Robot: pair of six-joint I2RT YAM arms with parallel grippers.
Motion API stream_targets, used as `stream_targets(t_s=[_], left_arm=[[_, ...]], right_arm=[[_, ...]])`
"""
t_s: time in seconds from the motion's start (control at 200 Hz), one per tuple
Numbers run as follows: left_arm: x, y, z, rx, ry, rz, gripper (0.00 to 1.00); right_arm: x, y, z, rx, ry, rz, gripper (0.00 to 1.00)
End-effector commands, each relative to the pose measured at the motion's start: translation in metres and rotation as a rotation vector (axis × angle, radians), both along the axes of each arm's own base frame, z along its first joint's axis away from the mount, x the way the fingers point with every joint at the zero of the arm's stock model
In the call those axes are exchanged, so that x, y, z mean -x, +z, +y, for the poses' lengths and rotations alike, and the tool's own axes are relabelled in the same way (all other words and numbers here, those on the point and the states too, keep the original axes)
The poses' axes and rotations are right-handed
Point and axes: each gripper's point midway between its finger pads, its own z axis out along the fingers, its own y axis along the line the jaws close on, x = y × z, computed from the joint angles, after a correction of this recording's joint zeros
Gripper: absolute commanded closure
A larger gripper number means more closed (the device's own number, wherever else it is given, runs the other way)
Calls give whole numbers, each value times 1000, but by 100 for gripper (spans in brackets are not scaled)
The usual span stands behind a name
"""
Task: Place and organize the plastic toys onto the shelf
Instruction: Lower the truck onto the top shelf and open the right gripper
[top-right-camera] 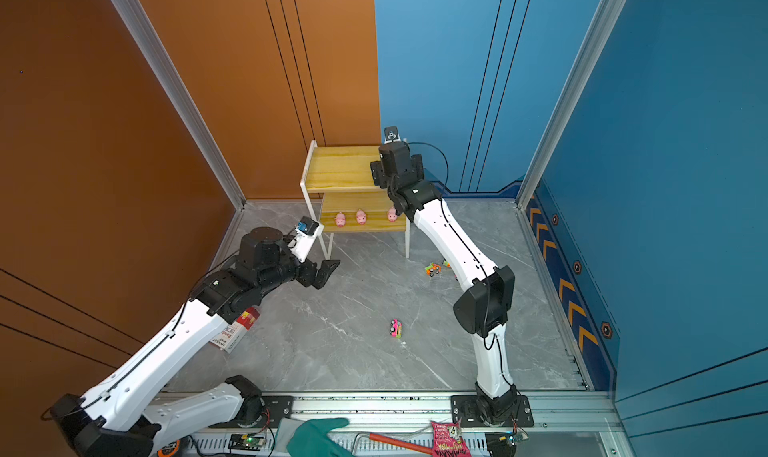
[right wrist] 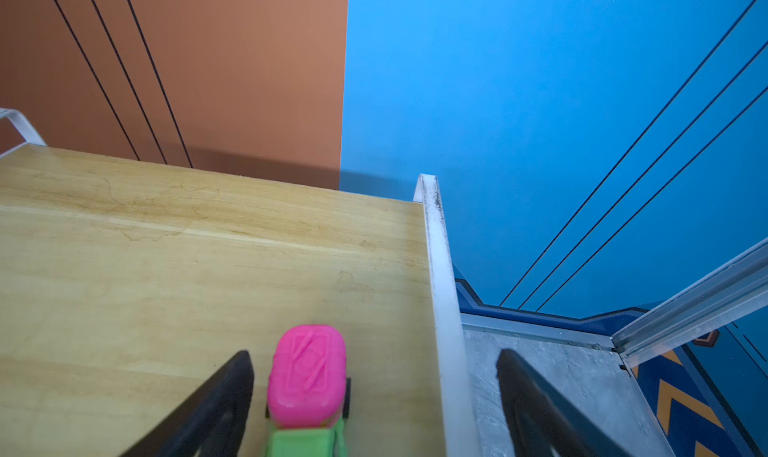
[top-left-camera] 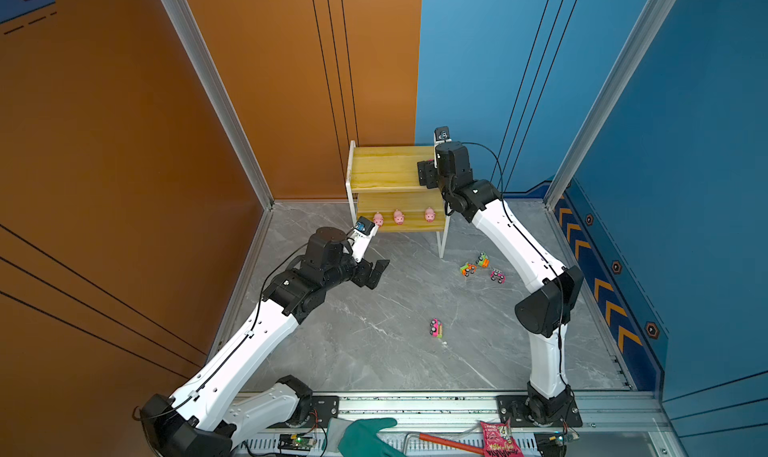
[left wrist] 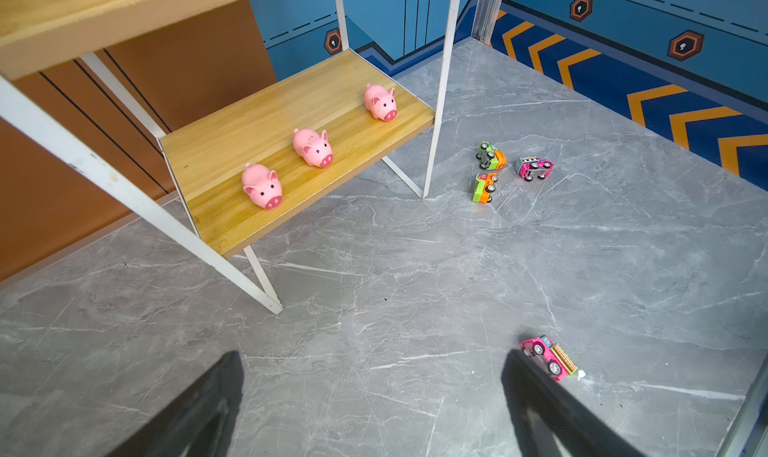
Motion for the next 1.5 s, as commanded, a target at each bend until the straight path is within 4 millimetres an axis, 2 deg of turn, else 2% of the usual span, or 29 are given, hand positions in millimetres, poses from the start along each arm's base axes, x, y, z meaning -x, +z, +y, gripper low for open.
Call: stream_targets(t_s=[0.0, 0.27, 0.541, 0.996, 1.496], left_arm=[[0, -1, -4, 18, -6, 3, 2], [0, -1, -3, 19, -2, 1, 2], [0, 0, -4, 20, -4, 0, 2], [-1, 0, -4, 24, -4, 3, 2], [-1, 1, -4, 29, -3, 4, 2]], right_arm=[[8, 18, -6, -84, 14, -21, 9], [5, 13, -1, -112, 42, -7, 11], [9, 10, -3, -72, 56, 13, 11], [13, 2, 5, -14, 116, 63, 12], [12, 5, 9, -25, 132, 59, 29]])
